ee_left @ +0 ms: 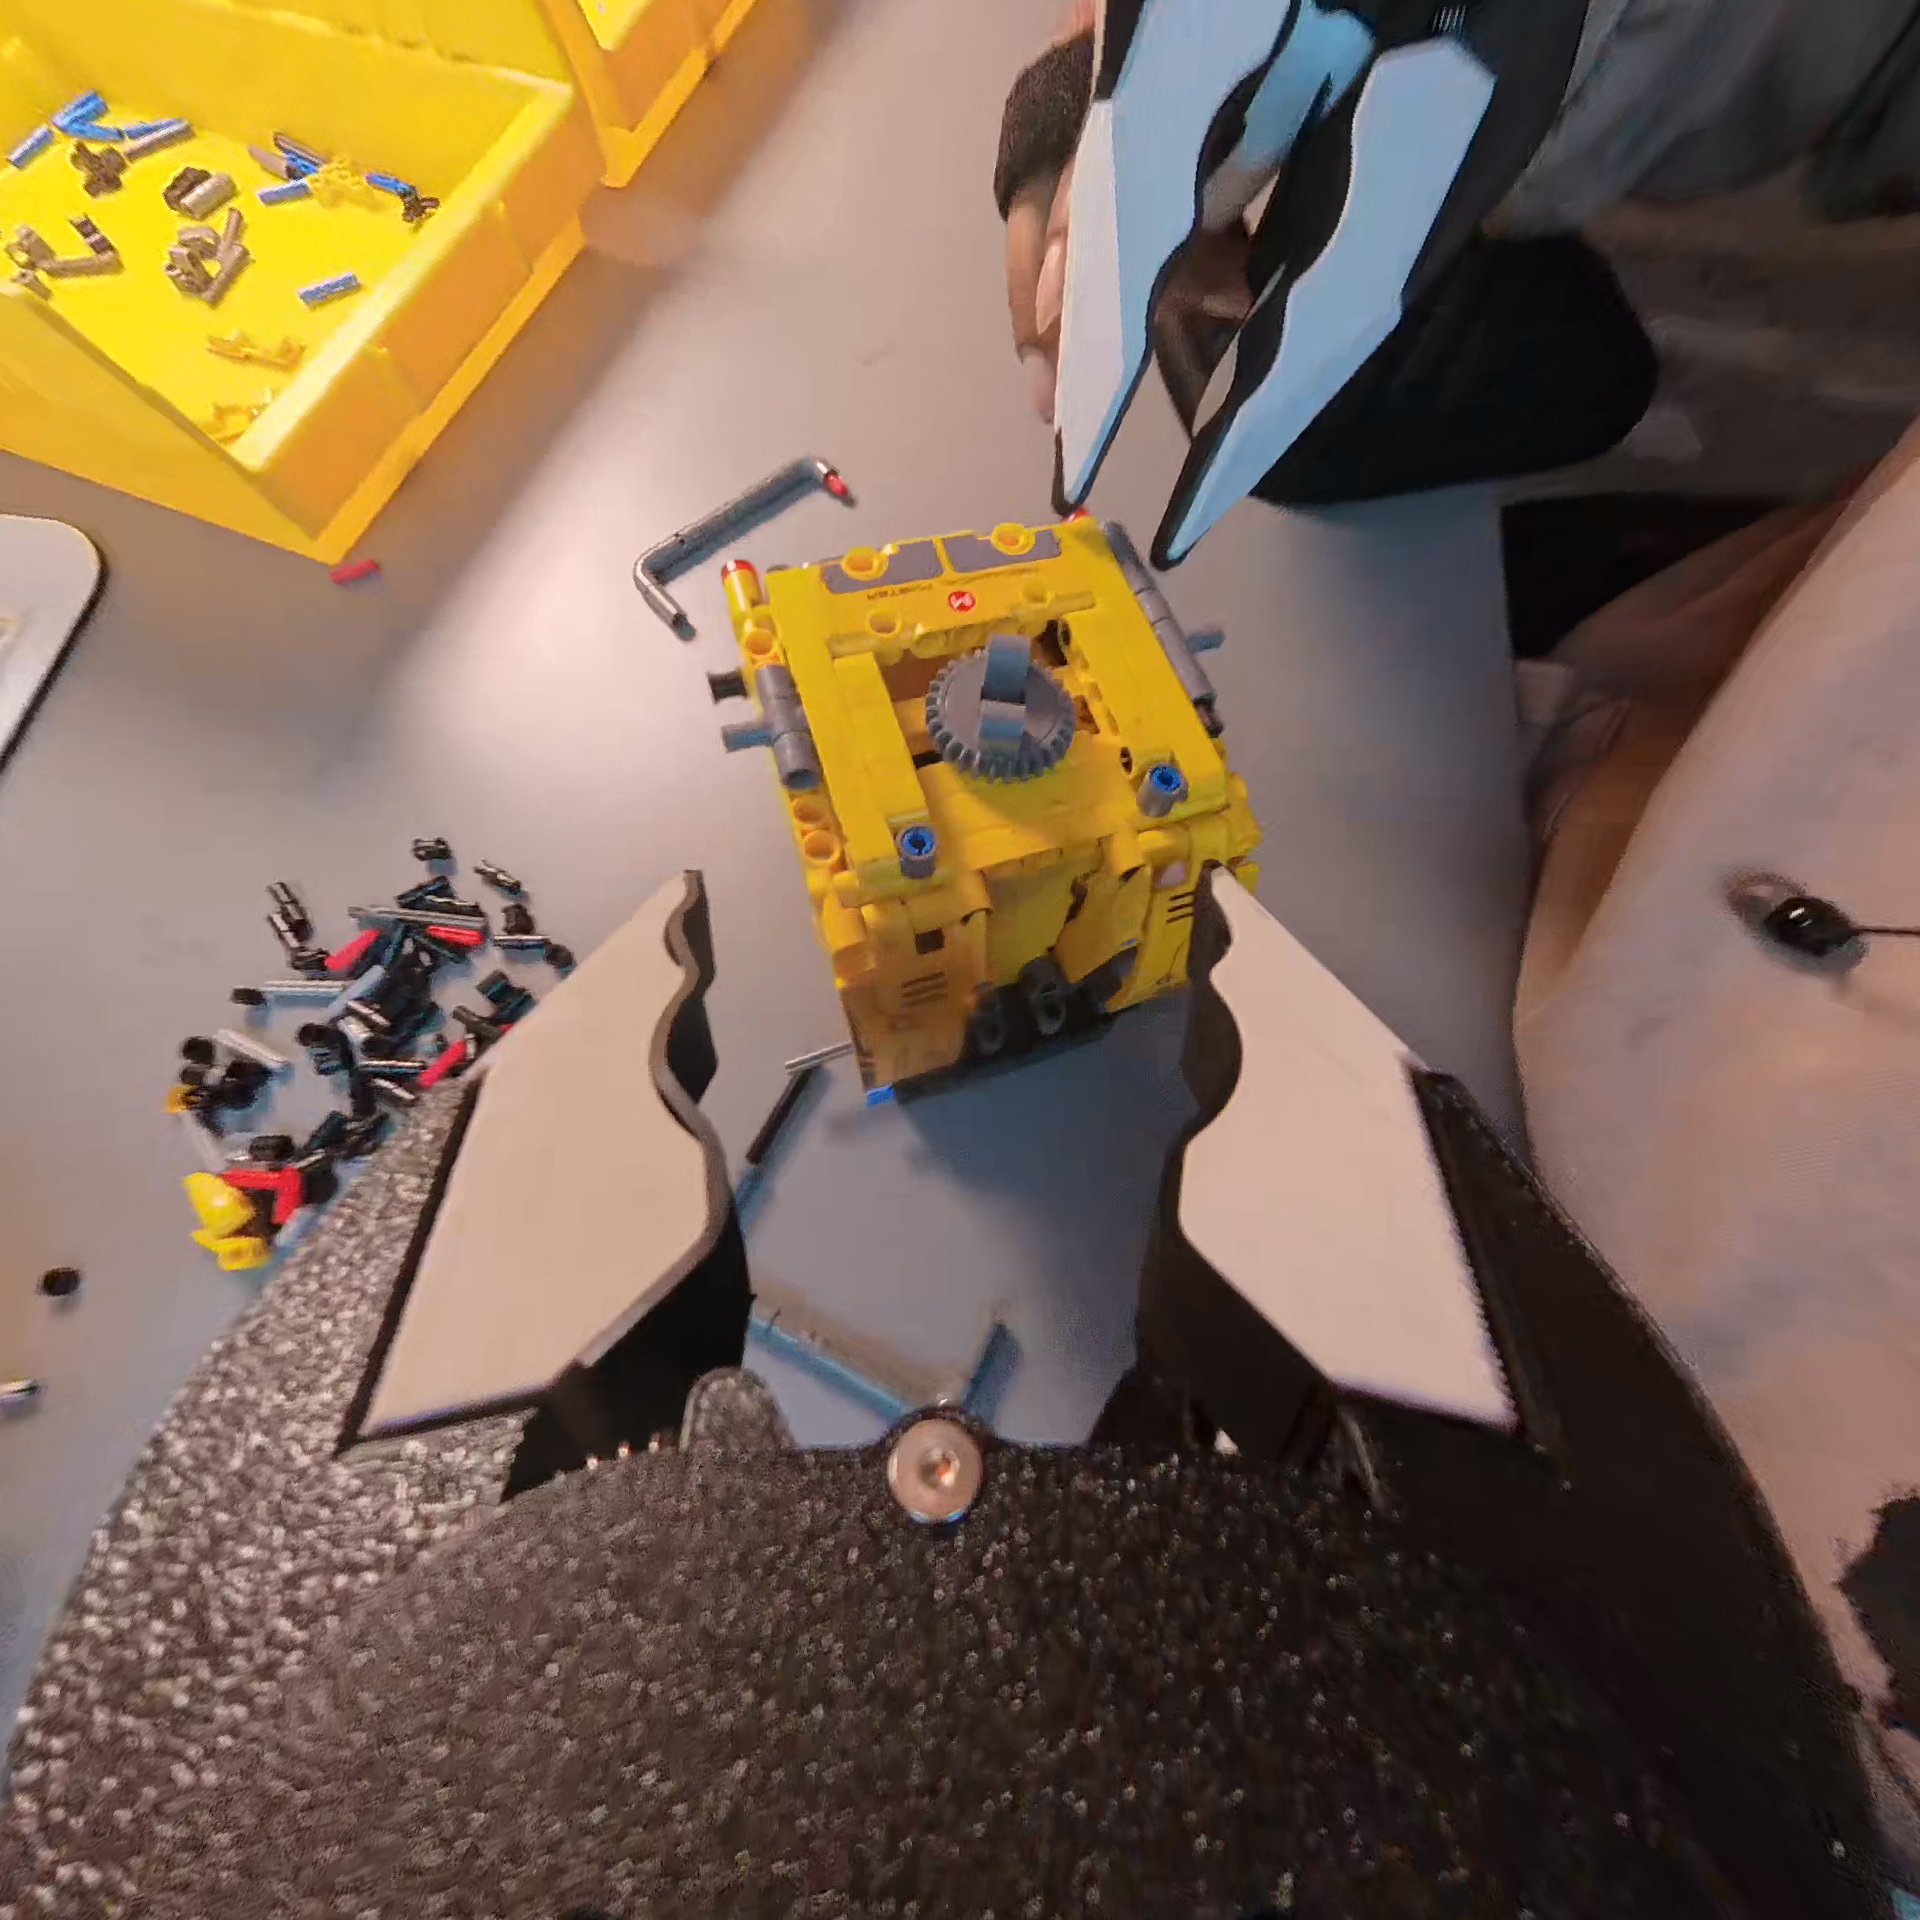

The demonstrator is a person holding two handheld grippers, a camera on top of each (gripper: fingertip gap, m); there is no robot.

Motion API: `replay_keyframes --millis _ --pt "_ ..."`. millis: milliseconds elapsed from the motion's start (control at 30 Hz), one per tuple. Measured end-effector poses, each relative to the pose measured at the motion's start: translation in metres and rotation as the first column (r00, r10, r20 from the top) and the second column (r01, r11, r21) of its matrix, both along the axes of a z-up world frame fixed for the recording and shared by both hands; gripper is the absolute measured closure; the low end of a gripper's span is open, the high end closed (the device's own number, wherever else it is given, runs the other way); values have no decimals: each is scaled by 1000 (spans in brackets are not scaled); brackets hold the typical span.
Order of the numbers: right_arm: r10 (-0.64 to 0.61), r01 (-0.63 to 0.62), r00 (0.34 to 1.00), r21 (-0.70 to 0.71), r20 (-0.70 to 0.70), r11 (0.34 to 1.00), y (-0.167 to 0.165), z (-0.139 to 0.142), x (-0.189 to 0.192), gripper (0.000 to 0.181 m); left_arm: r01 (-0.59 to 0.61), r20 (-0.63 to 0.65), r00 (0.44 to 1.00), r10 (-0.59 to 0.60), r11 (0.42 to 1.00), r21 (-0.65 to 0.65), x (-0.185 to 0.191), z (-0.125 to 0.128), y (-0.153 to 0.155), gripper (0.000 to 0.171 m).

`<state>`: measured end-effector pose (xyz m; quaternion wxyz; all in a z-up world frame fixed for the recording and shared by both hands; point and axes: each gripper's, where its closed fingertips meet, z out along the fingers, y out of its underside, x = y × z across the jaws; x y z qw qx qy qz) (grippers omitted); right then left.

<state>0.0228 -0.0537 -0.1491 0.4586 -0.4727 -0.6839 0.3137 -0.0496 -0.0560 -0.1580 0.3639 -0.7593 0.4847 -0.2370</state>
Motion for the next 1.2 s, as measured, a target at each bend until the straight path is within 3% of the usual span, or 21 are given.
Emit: replay_keyframes --millis 133,267,333,500,667,833,1200 --pt "-28 28 1000 168 -5 985 0 -3 -1 163 -43 85 995 47 998 -48 11 11 -3 67" --pt "-62 64 998 275 -16 959 4 -3 -2 164 -128 -20 992 128 991 -38 29 -13 3 46" --pt "-58 58 998 335 -10 941 2 -3 -3 164 -141 -59 988 141 990 15 34 -22 10 62" --pt "-63 22 996 476 70 879 6 0 -3 170 -95 -62 994 91 993 -76 34 -21 18 63" --pt "-28 -79 977 475 213 877 10 6 -5 173 -22 -63 998 8 976 -218 35 -19 24 64" --pt "17 -171 928 386 371 906 17 10 -5 177 48 -39 997 -63 955 -293 36 -18 31 64" --pt "-21 -137 907 343 421 929 32 11 4 181 56 63 997 -40 959 -277 35 -16 35 63"
